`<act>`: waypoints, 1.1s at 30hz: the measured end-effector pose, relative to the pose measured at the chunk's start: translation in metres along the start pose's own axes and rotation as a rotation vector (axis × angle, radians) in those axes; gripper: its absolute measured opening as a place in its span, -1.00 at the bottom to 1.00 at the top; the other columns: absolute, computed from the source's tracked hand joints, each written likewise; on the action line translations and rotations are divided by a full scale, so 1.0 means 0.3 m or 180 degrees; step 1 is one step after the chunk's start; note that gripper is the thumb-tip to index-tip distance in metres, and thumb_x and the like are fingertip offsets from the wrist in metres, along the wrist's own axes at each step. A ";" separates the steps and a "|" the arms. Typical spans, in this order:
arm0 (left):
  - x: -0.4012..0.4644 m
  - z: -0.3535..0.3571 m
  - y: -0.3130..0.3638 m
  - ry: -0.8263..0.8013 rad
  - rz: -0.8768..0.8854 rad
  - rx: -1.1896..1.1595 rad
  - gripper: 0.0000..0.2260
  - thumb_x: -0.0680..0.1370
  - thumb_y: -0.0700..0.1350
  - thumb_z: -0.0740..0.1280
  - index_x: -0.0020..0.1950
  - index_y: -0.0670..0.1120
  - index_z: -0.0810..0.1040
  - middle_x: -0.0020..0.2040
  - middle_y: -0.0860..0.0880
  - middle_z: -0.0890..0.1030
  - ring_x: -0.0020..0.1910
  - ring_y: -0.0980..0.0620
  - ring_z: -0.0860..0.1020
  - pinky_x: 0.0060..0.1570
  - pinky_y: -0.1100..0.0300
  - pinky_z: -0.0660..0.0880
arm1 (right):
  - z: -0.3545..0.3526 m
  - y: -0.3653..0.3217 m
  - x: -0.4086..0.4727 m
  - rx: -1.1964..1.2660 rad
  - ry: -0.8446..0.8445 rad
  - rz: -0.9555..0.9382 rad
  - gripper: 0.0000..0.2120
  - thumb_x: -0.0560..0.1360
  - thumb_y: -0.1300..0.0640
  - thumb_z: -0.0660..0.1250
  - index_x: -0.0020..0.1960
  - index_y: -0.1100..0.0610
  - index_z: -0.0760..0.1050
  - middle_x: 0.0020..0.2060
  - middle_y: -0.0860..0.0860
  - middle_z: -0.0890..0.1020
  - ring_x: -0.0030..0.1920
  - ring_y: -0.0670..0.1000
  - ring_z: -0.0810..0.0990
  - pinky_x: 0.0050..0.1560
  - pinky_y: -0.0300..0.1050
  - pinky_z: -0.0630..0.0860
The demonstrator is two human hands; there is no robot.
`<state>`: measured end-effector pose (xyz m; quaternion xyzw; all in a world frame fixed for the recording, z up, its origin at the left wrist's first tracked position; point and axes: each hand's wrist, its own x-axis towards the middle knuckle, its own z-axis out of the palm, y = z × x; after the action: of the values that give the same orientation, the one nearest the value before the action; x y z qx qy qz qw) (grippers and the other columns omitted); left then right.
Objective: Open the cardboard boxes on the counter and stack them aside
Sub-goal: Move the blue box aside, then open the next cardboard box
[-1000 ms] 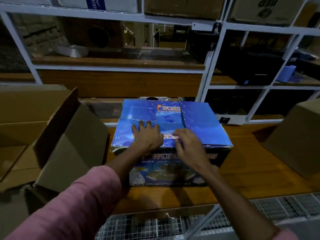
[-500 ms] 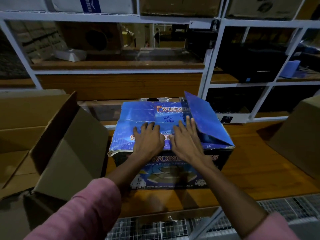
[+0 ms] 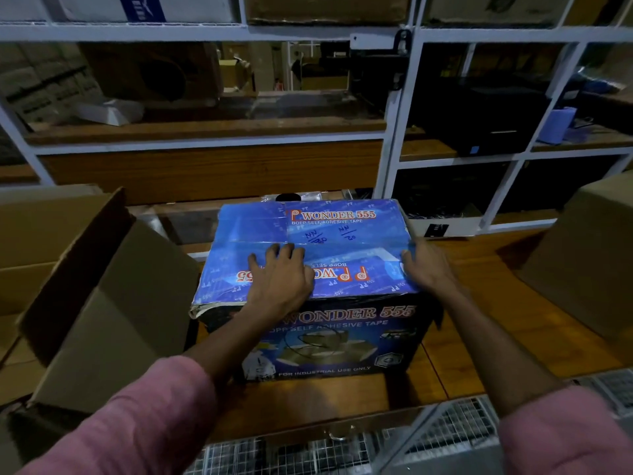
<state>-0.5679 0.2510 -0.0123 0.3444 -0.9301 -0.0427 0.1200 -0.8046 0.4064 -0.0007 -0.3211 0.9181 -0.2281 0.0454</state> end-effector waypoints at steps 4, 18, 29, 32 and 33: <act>0.078 -0.011 -0.003 -0.0304 0.0004 -0.0052 -0.51 0.64 0.22 -0.01 0.42 -0.06 0.31 0.49 -0.10 0.33 0.50 -0.15 0.20 0.38 -0.42 0.05 | 0.014 -0.005 -0.001 -0.0214 0.0167 0.0121 -0.68 0.62 0.02 0.21 0.34 0.07 0.40 0.09 0.13 0.59 -0.03 0.18 0.61 -0.04 0.15 0.61; 0.135 -0.331 0.101 0.0875 0.0353 0.0334 -0.57 0.69 0.10 0.00 -0.05 -0.11 0.56 -0.08 -0.17 0.58 -0.14 -0.23 0.57 -0.16 0.00 0.39 | -0.171 -0.198 -0.078 0.0026 0.1200 -0.1682 -0.64 0.64 -0.09 0.08 0.16 0.08 0.55 0.05 0.05 0.65 0.12 0.07 0.57 0.35 0.17 0.36; -0.015 -0.551 0.220 -0.1814 0.0495 -0.0218 -0.70 0.71 0.09 -0.02 0.09 -0.04 0.40 0.12 -0.10 0.47 -0.05 0.02 0.44 0.06 0.10 0.33 | -0.415 -0.410 -0.162 -0.0776 -0.2048 -0.1130 -0.82 0.65 0.02 0.20 0.11 -0.06 0.58 0.10 -0.06 0.61 0.07 -0.08 0.60 0.09 -0.14 0.52; -0.059 -0.509 0.218 -0.2347 0.0622 -0.0492 -0.71 0.71 0.09 -0.03 0.15 0.01 0.43 0.15 -0.03 0.47 0.00 0.05 0.46 0.18 0.02 0.38 | -0.382 -0.388 -0.213 -0.0933 -0.2241 -0.1230 -0.74 0.64 -0.01 0.23 0.28 -0.06 0.55 0.19 -0.09 0.54 0.20 -0.06 0.49 0.19 -0.12 0.39; -0.073 -0.491 0.220 -0.2496 0.0683 -0.0570 -0.68 0.70 0.11 0.00 0.19 -0.01 0.46 0.18 -0.02 0.49 0.07 0.03 0.48 0.23 -0.01 0.40 | -0.359 -0.378 -0.232 -0.0995 -0.2284 -0.1253 -0.70 0.62 -0.04 0.25 0.32 -0.05 0.52 0.20 -0.08 0.53 0.22 -0.05 0.48 0.22 -0.10 0.38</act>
<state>-0.5562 0.3158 0.1365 0.1915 -0.9286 -0.2386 -0.2101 -0.7099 0.4125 0.1419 -0.5518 0.7889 0.0352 0.2681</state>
